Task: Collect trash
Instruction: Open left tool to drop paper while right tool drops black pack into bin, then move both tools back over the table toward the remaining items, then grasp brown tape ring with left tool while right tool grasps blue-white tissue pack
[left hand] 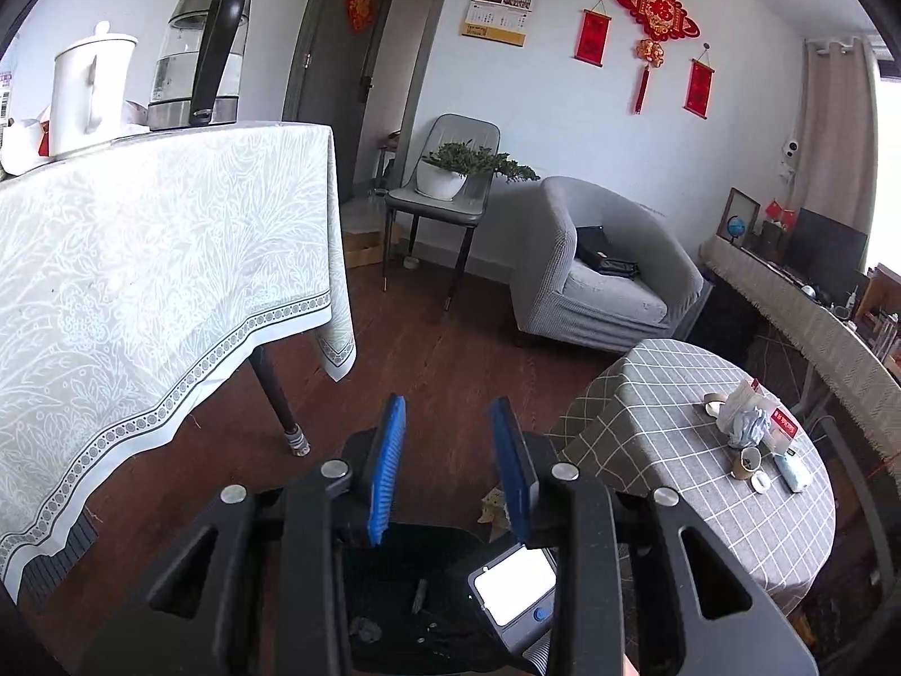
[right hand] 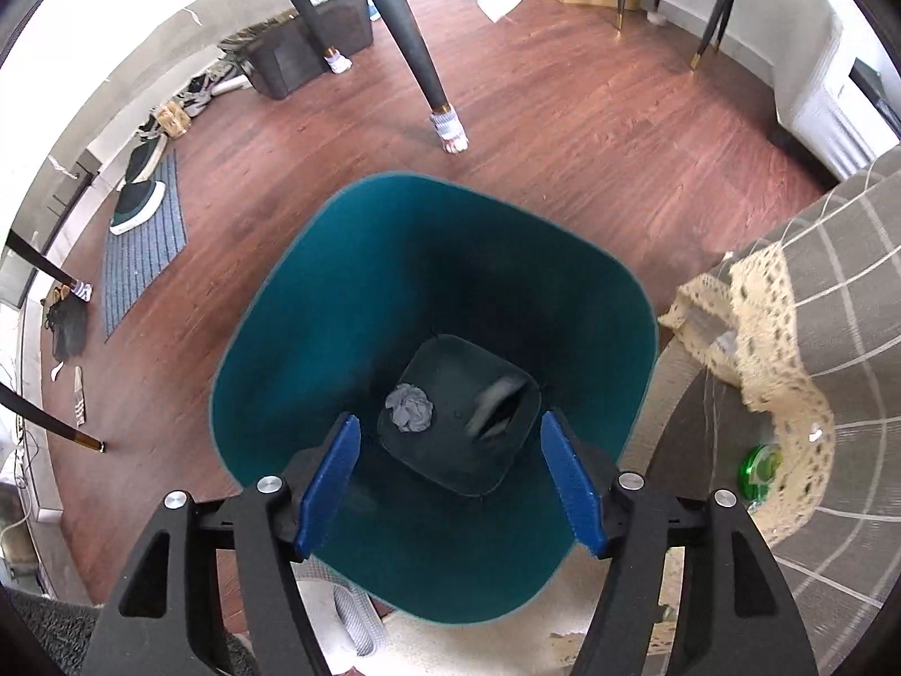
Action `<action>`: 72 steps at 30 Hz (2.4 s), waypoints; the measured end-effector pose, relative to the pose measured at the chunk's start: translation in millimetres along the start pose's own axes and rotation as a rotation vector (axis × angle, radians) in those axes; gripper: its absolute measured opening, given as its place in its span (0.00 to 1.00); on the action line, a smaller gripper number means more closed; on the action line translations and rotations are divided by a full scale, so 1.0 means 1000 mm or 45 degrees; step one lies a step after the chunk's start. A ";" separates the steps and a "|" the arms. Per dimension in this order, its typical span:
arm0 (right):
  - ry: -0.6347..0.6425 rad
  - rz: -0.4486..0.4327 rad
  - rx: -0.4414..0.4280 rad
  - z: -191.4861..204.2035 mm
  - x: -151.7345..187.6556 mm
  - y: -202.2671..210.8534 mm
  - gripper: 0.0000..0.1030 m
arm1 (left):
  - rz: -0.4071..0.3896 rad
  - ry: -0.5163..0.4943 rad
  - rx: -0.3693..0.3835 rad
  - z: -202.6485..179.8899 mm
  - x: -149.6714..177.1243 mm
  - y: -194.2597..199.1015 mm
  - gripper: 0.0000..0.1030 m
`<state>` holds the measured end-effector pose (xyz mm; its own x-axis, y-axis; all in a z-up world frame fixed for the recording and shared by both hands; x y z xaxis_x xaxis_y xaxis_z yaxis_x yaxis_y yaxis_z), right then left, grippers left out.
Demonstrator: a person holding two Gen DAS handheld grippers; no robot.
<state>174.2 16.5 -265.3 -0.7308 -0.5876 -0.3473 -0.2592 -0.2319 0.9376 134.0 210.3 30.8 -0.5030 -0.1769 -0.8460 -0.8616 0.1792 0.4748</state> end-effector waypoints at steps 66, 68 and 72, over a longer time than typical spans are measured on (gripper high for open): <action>-0.458 -0.774 0.365 -0.309 0.161 0.303 0.67 | 0.381 -0.558 0.330 -0.285 0.091 -0.158 0.78; -0.469 -0.772 0.369 -0.314 0.166 0.304 0.68 | 0.409 -0.582 0.325 -0.292 0.099 -0.166 0.78; -0.501 -0.760 0.369 -0.326 0.176 0.304 0.70 | 0.453 -0.606 0.334 -0.302 0.110 -0.178 0.78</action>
<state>172.1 -409.9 -47.0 -0.5717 -0.0952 -0.8150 -0.7956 -0.1787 0.5789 211.9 -133.4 -73.7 -0.6179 0.3742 -0.6915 -0.5722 0.3891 0.7219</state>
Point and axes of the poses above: each gripper's, at about its wrist camera, not at the fingertips, and y roughly against the way its jaws point, z to its left, x to its underside, the point moved 4 cm from there along -y, roughly the way its jaws point, and after that the axes turned 5 degrees about x, right-handed, at the moved point
